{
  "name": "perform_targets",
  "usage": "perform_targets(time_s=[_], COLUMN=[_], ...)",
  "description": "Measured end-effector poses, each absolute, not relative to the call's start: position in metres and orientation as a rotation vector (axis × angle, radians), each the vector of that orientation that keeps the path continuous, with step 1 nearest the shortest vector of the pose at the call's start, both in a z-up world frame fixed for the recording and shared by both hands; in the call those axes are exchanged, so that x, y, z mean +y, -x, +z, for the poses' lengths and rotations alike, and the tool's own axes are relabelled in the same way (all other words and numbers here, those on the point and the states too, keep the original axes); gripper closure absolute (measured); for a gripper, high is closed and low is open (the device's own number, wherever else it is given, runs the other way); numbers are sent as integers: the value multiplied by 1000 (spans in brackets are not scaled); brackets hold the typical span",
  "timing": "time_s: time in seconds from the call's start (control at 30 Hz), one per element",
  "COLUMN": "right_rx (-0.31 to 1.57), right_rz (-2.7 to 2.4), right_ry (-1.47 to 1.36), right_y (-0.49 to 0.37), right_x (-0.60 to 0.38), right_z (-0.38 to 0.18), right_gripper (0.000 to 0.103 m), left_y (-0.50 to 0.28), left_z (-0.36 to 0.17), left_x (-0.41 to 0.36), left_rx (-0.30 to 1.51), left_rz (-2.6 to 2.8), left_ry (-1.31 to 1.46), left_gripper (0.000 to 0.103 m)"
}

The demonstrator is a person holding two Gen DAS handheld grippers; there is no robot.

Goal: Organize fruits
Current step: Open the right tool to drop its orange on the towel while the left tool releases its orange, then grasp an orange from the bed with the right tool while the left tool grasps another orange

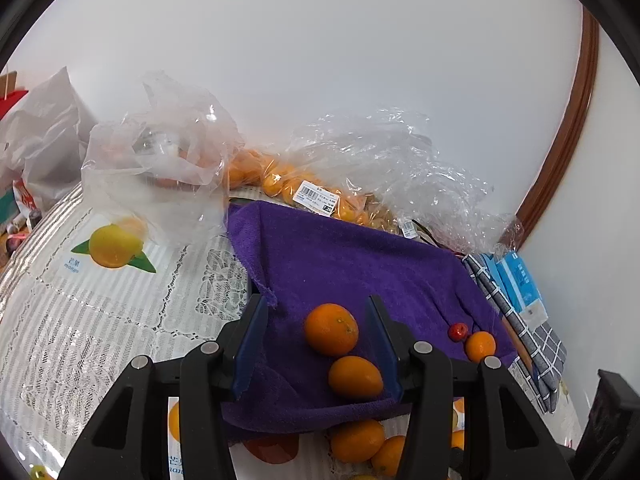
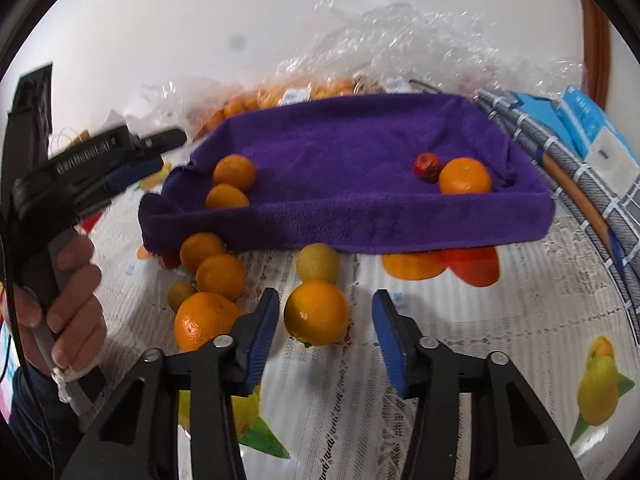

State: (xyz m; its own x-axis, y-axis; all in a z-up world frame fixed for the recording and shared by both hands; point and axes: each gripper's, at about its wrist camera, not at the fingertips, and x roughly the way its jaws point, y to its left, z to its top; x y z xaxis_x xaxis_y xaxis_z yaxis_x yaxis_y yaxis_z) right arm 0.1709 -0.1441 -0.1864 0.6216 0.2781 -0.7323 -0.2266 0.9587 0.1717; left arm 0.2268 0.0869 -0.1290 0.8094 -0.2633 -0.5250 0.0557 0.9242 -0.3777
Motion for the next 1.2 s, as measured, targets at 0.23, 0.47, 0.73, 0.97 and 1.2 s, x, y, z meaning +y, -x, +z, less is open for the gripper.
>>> perform_targets(time_s=[0.23,0.47,0.73,0.97,1.2], right_rx=[834,858,797,750,730], right_rz=[266,181,122,108,88], right_ry=[-36,0,50,-32,-103], right_y=[-161,-145,-143,-136,-135], right_x=[-151,-183,-175,-192,-205], right_z=[-185,-183,-188,-180,-178], right_gripper=[68,68,68,68,68], left_y=[-226,-228,-218,-210,-176], left_z=[-129,-131,-128,-128,-138], left_x=[86,77,68,61,56], left_rx=[614,626,598,622,684], left_rz=[-184,-189,-186,-217,-252], left_ry=[361,334,273,247,197], left_gripper=[55,55,55,55,55])
